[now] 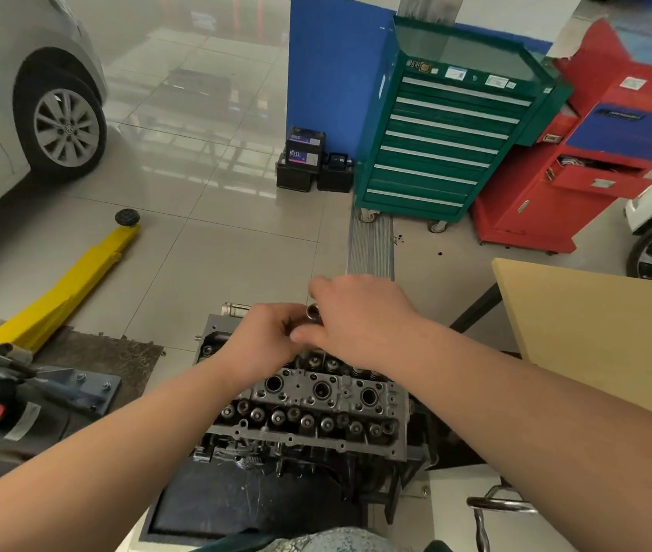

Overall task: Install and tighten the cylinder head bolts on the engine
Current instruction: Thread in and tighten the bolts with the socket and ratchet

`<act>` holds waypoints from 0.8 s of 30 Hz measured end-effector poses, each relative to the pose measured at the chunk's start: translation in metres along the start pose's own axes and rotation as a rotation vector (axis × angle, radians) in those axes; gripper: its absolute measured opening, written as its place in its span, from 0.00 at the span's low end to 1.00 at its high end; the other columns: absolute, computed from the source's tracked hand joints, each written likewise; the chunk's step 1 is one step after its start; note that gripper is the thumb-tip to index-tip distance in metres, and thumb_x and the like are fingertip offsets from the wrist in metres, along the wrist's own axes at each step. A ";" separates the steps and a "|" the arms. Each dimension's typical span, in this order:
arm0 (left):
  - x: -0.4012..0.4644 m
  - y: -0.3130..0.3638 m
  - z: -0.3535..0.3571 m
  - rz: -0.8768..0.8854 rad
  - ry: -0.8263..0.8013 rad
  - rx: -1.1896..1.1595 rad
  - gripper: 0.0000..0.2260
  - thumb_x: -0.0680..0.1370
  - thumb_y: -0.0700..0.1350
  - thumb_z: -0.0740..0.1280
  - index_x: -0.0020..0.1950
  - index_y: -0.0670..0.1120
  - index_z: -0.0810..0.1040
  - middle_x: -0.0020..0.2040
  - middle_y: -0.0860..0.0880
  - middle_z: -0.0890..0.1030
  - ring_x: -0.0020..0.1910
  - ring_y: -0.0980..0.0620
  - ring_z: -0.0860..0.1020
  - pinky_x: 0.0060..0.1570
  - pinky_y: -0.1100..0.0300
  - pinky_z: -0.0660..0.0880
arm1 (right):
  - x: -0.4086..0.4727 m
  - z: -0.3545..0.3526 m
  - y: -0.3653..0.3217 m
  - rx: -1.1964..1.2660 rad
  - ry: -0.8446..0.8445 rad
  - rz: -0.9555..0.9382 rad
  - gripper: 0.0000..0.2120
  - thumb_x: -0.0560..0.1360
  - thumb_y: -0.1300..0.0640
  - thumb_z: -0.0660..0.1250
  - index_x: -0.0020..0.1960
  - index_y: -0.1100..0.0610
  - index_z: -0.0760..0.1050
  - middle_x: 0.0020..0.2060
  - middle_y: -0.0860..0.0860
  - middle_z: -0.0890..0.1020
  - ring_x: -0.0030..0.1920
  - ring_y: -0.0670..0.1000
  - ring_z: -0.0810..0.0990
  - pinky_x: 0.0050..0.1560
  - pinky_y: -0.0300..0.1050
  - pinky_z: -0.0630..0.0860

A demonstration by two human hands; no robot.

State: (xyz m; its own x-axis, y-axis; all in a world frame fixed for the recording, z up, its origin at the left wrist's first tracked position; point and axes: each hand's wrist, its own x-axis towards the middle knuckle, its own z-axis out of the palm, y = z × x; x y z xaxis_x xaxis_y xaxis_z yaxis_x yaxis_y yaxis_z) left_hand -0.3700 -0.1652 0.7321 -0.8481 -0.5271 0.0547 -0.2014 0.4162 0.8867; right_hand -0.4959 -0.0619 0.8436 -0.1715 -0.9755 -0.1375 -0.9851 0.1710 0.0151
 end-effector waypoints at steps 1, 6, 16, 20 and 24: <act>0.000 0.000 -0.001 -0.004 -0.013 -0.011 0.18 0.75 0.37 0.73 0.39 0.62 0.80 0.35 0.59 0.83 0.32 0.59 0.78 0.35 0.60 0.75 | -0.001 -0.001 0.000 0.026 -0.025 -0.048 0.19 0.79 0.38 0.67 0.60 0.51 0.71 0.49 0.50 0.79 0.46 0.56 0.78 0.37 0.49 0.72; -0.004 0.005 0.000 -0.006 -0.040 -0.153 0.10 0.75 0.41 0.78 0.53 0.51 0.82 0.48 0.53 0.86 0.49 0.54 0.84 0.51 0.66 0.79 | 0.001 -0.001 0.000 -0.051 -0.026 0.022 0.17 0.82 0.38 0.61 0.51 0.53 0.72 0.36 0.50 0.72 0.40 0.55 0.74 0.29 0.46 0.60; -0.006 0.001 0.004 -0.004 -0.001 -0.111 0.11 0.71 0.48 0.80 0.49 0.48 0.84 0.46 0.53 0.84 0.47 0.57 0.83 0.50 0.65 0.78 | 0.000 0.000 0.003 0.008 -0.004 0.054 0.19 0.80 0.36 0.63 0.51 0.52 0.73 0.35 0.48 0.71 0.40 0.54 0.75 0.35 0.49 0.68; 0.002 0.002 0.004 -0.006 -0.036 0.018 0.06 0.71 0.44 0.71 0.41 0.56 0.84 0.39 0.55 0.86 0.37 0.53 0.83 0.38 0.55 0.79 | 0.003 -0.002 0.000 0.096 -0.082 -0.022 0.18 0.76 0.41 0.71 0.60 0.49 0.73 0.49 0.48 0.79 0.49 0.54 0.78 0.44 0.51 0.77; 0.004 0.003 0.000 -0.017 -0.109 -0.113 0.11 0.73 0.51 0.75 0.50 0.48 0.84 0.47 0.51 0.87 0.49 0.47 0.85 0.52 0.54 0.82 | 0.004 -0.002 0.002 0.143 -0.064 0.009 0.09 0.78 0.52 0.69 0.56 0.53 0.75 0.48 0.50 0.78 0.50 0.55 0.78 0.46 0.52 0.77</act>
State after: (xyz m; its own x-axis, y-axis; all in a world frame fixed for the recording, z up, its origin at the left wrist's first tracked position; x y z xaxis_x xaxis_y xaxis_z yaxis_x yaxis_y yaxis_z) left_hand -0.3738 -0.1658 0.7350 -0.8943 -0.4474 -0.0051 -0.1650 0.3191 0.9332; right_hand -0.4990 -0.0653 0.8451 -0.1745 -0.9640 -0.2007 -0.9715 0.2017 -0.1241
